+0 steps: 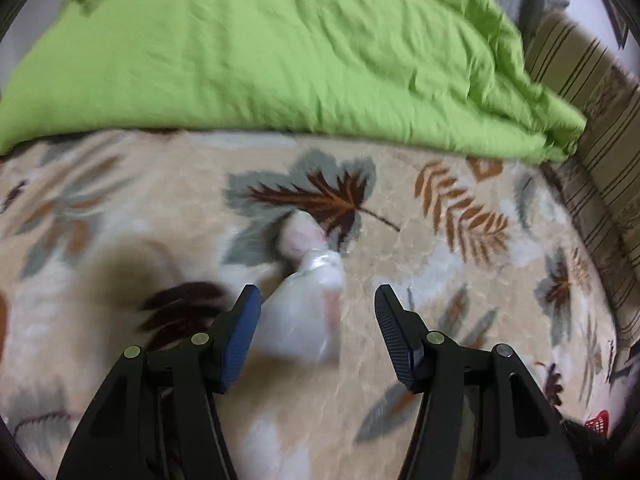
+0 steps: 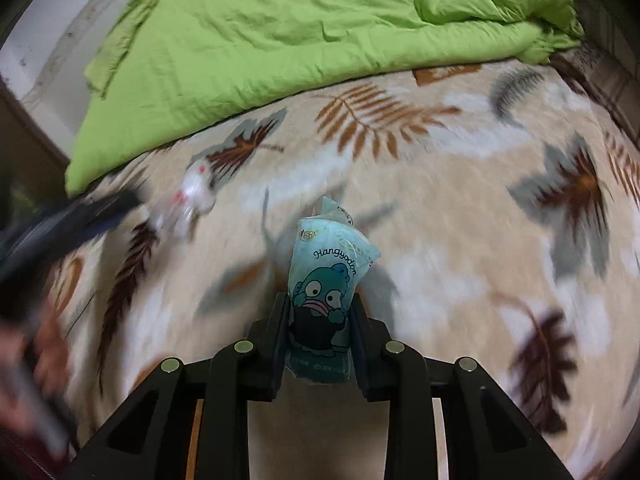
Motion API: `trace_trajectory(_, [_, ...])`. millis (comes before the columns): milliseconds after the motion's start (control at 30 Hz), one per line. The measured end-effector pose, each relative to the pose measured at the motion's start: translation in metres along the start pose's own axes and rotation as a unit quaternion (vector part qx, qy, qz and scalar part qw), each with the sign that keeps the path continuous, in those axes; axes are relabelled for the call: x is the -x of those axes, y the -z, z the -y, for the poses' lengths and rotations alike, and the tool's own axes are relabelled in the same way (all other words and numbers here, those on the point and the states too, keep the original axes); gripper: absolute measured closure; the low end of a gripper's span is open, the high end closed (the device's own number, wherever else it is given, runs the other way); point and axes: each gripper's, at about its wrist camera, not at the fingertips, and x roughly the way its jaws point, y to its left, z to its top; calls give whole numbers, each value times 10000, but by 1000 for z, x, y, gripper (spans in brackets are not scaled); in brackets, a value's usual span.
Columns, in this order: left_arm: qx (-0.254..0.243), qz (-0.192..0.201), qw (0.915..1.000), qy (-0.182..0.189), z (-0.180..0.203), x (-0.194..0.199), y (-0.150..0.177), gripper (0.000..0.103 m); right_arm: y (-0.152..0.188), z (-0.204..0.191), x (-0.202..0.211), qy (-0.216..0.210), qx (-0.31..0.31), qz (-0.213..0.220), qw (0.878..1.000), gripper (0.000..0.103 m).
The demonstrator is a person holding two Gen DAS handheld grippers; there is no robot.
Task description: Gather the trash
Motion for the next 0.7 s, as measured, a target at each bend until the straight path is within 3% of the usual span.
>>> trace_trajectory(33, [6, -100, 9999, -60, 1, -12, -1, 53, 7, 2, 4, -37, -4, -14, 10000, 73])
trace_trajectory(67, [14, -193, 9998, -106, 1, -24, -1, 70, 13, 3, 5, -58, -7, -33, 10000, 73])
trace_trajectory(233, [182, 120, 9997, -57, 0, -7, 22, 73, 37, 6, 13, -138, 144, -17, 9998, 73])
trace_trajectory(533, [-302, 443, 9985, 61, 22, 86, 144, 73, 71, -13, 32, -140, 612, 286, 9976, 73])
trace_trajectory(700, [-416, 720, 9965, -128, 38, 123, 216, 73, 102, -26, 48, 54, 1097, 540, 9925, 73])
